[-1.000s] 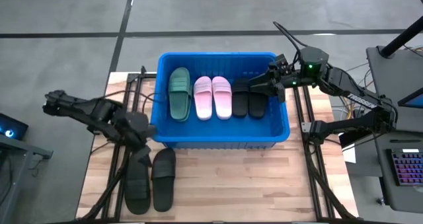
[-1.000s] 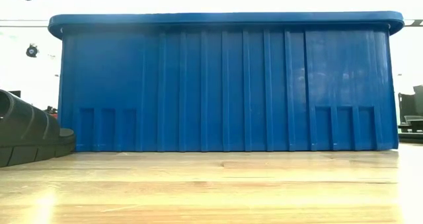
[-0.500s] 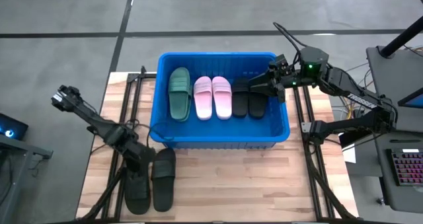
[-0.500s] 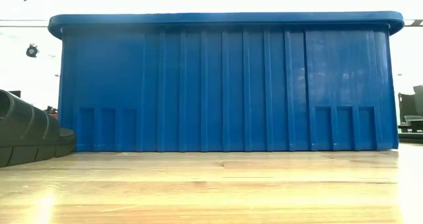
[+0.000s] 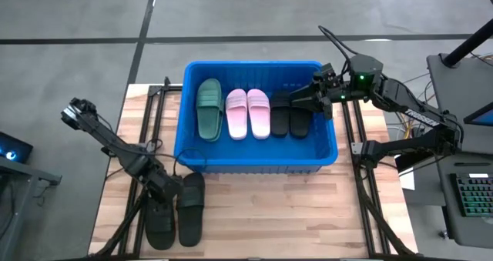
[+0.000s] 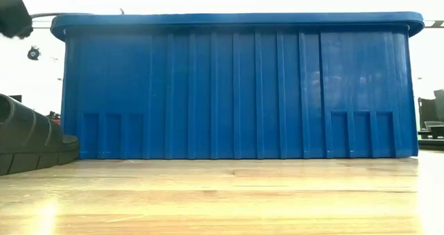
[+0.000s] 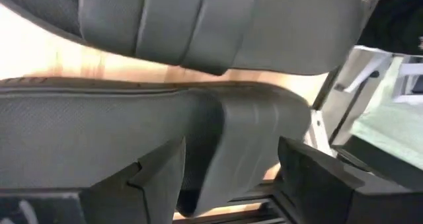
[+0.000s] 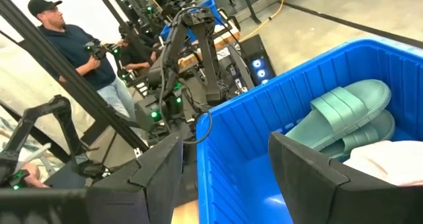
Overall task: Pick and place slides into bin
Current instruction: Put the black slipper into the blue bin
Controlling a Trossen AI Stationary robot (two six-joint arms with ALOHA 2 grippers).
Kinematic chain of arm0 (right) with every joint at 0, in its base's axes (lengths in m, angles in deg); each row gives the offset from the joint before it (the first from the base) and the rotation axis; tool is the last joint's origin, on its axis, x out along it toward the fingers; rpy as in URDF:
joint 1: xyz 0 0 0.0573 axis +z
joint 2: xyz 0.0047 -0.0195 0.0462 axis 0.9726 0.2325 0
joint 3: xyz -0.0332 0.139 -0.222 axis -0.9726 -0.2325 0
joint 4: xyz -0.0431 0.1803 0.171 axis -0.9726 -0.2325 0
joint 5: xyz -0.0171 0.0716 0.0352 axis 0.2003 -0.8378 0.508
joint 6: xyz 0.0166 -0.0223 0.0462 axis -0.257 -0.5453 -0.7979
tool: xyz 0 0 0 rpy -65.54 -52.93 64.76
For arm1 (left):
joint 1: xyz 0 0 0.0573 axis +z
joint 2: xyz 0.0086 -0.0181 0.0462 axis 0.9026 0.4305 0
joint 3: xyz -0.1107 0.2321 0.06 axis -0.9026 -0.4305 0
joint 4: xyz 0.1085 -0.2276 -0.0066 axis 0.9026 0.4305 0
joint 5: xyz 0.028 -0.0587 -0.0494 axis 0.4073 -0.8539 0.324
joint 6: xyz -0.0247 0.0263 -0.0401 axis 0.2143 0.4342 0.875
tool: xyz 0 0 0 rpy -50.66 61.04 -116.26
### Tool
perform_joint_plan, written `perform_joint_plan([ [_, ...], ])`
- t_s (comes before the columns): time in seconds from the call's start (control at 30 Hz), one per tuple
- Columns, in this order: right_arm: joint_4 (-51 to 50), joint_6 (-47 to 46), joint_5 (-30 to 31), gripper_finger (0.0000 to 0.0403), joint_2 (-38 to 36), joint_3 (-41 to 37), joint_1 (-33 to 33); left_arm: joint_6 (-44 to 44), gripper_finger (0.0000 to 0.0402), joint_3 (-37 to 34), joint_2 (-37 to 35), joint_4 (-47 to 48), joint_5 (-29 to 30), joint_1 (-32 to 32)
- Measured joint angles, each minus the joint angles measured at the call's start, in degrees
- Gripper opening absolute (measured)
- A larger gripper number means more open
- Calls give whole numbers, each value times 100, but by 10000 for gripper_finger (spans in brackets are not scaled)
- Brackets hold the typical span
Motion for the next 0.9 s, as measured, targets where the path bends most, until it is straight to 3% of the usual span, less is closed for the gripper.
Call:
perform_joint_plan([
  [0.4,0,-63,2,215,0,0,2,-413,228,-253,182,-94,58,-478],
  [0.53,0,-65,2,215,2,0,2,-406,228,-579,188,-905,-449,-482],
  [0.7,1,-128,9,215,2,0,2,-212,228,-849,181,-1575,-525,-495],
  [0.9,4,-238,152,215,2,0,2,155,222,-934,188,-1631,-701,-501],
])
